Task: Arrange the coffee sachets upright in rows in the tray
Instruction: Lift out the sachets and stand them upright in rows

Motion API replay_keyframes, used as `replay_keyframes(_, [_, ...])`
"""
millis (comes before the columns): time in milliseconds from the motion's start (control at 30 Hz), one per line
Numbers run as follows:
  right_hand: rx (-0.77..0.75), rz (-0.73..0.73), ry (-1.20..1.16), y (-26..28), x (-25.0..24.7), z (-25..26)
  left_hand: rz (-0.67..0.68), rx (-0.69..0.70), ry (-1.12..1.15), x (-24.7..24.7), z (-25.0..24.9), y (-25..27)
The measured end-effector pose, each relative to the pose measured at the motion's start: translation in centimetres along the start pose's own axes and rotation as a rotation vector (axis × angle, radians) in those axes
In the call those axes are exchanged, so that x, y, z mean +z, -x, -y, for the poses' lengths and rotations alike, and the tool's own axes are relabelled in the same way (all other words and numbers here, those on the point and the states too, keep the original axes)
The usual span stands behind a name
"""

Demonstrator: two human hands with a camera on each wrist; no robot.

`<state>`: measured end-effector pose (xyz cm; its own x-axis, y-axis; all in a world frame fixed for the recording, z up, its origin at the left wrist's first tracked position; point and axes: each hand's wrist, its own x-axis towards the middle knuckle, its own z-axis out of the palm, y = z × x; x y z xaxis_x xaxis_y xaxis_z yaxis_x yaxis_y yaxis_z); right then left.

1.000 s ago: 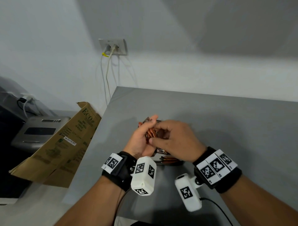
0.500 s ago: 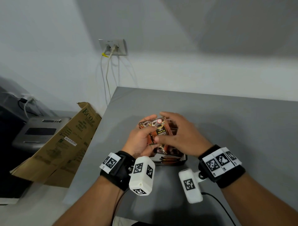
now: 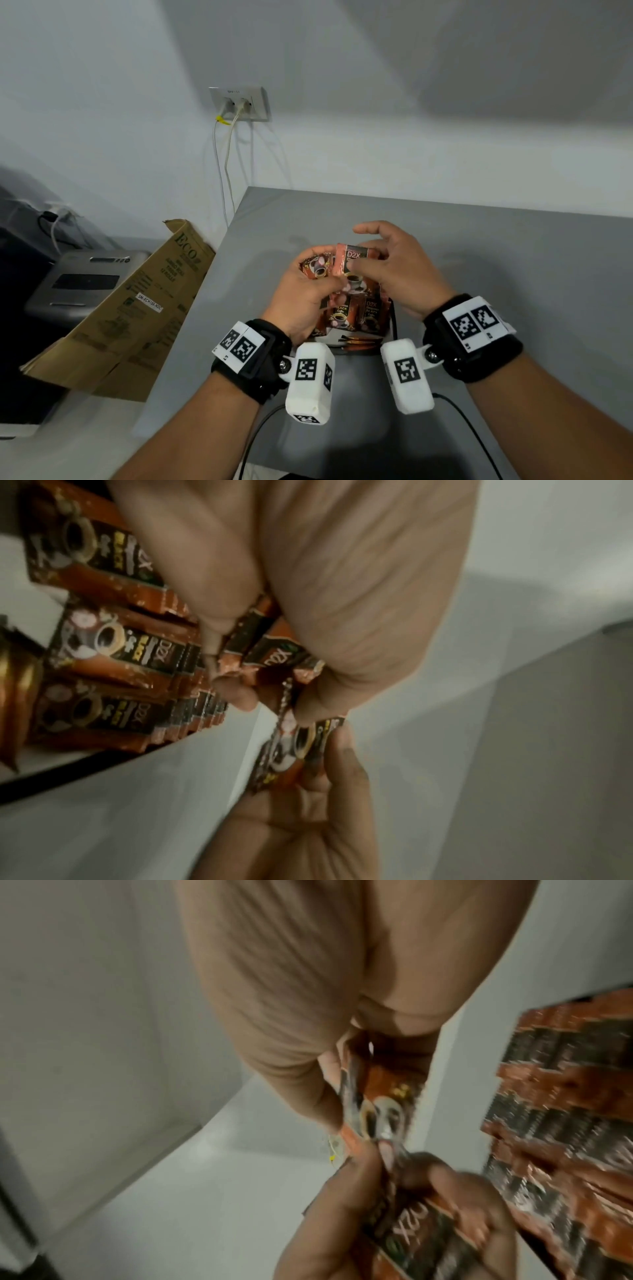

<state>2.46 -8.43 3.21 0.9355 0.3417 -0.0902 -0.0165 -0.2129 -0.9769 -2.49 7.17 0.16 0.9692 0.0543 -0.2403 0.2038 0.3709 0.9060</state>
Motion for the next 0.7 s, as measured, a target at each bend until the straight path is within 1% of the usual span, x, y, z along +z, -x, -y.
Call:
replay_keyframes(100, [0.028,-0.077,-0.096,0.5,0.8,-1.1,-0.031,0.000,0.062,-0.1,0.1,-0.1])
replay_keyframes(200, [0.060,-0.126,-0.184,0.4,0.4,-1.6,-0.025,-0.097,0.216,-0.7,-0.1,-0.2])
replay_keyframes(267, [0.106,-0.085,-0.255,0.3,0.1,-1.7,-0.008,-0.120,0.232,-0.9,-0.2,-0.1])
replay_keyframes(367, [0.183,0.000,-0.338,0.3,0.2,-1.8,-0.002,-0.099,0.190,-0.6,0.1,-0.2])
replay_keyframes(433, [0.196,0.022,-0.311,0.4,0.7,-1.8,-0.007,-0.073,0.161,-0.3,0.2,-0.3])
replay_keyframes(533, [0.143,0.000,-0.119,0.7,1.0,-1.8,-0.007,-0.024,0.117,-0.4,0.4,-0.5])
replay_keyframes(700, [0.076,0.022,-0.024,1.0,1.0,-1.9,-0.018,-0.061,0.136,-0.4,0.7,-0.4])
